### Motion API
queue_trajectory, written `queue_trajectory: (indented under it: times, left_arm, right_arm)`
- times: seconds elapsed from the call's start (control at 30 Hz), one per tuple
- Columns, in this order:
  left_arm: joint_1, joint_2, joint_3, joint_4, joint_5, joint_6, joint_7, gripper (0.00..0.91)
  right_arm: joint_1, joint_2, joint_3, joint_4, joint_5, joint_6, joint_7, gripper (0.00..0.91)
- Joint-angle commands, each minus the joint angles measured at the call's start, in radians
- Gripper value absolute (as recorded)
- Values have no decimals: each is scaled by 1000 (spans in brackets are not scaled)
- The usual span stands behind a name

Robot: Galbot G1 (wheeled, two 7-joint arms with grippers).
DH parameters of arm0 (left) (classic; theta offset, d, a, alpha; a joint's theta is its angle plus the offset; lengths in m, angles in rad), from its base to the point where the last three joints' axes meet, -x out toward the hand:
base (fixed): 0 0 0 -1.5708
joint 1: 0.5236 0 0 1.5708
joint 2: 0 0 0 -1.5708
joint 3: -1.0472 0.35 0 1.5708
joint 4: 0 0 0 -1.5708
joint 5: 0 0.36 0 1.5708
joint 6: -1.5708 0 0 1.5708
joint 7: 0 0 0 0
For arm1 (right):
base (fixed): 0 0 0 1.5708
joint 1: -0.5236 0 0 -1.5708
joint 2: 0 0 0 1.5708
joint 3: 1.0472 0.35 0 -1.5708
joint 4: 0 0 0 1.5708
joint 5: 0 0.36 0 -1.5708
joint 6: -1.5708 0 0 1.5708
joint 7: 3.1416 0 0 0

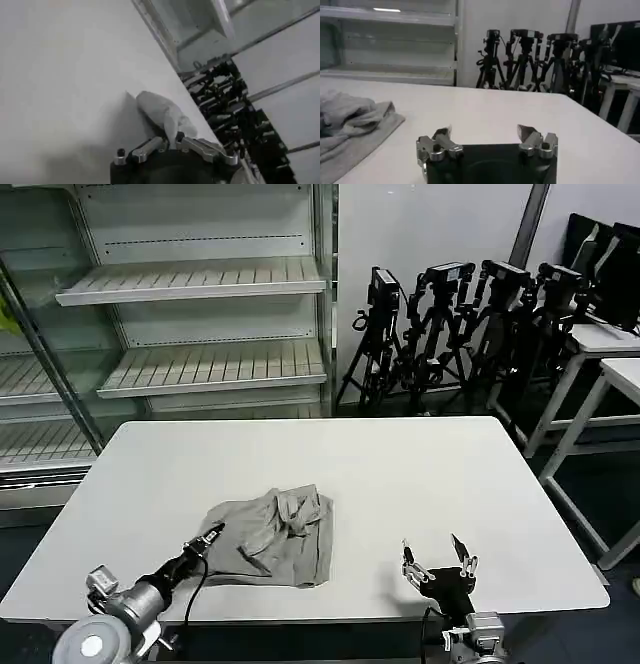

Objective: Fold and organize the clothes.

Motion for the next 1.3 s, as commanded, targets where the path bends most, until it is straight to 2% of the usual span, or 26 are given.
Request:
queue_trajectory:
  times: [0.03,0.13,0.23,0.3,0.4,0.57,0.67,0.73,0.8,0.83,0.87,0.97,1.1,1.3]
  left_arm:
    - [8,5,-183,9,-176,2,-14,40]
    - [16,67,-271,50,-212,3,-13,40]
    - [29,155,-365,93,-219,3,1,40]
    - [46,245,-455,119,-217,4,17,40]
    - [61,327,-547,123,-211,5,25,40]
    - [54,417,-613,55,-196,5,16,40]
    - [46,454,-571,-48,-144,4,11,40]
    - [48,448,-486,-137,-79,4,18,40]
    - [30,402,-286,-192,97,1,34,50]
    - [25,394,-233,-199,214,0,39,40]
    - [9,353,-74,-189,324,-14,59,40]
    - [-31,290,217,-112,624,-77,82,40]
    - [-114,162,428,-11,791,-103,73,40]
    - [-227,42,594,-21,856,-103,29,40]
  right_arm:
    - [0,2,-3,4,0,0,0,907]
    - [8,2,-7,4,2,0,-1,907]
    - [19,-2,-11,1,6,0,-1,907]
    - [29,-3,-15,-2,10,2,-2,907]
    - [42,0,-22,-4,14,4,-3,907]
    - [55,12,-34,-3,13,8,-5,907]
    - [56,16,-37,2,11,11,-6,907]
    - [46,21,-37,11,8,15,-8,907]
    - [32,30,-38,20,-3,20,-10,907]
    - [29,33,-39,21,-6,21,-10,907]
    - [19,39,-40,27,-16,25,-11,907]
    - [-4,52,-43,34,-40,32,-15,907]
    - [-30,66,-39,44,-68,38,-17,907]
    - [-70,86,-29,56,-102,52,-20,907]
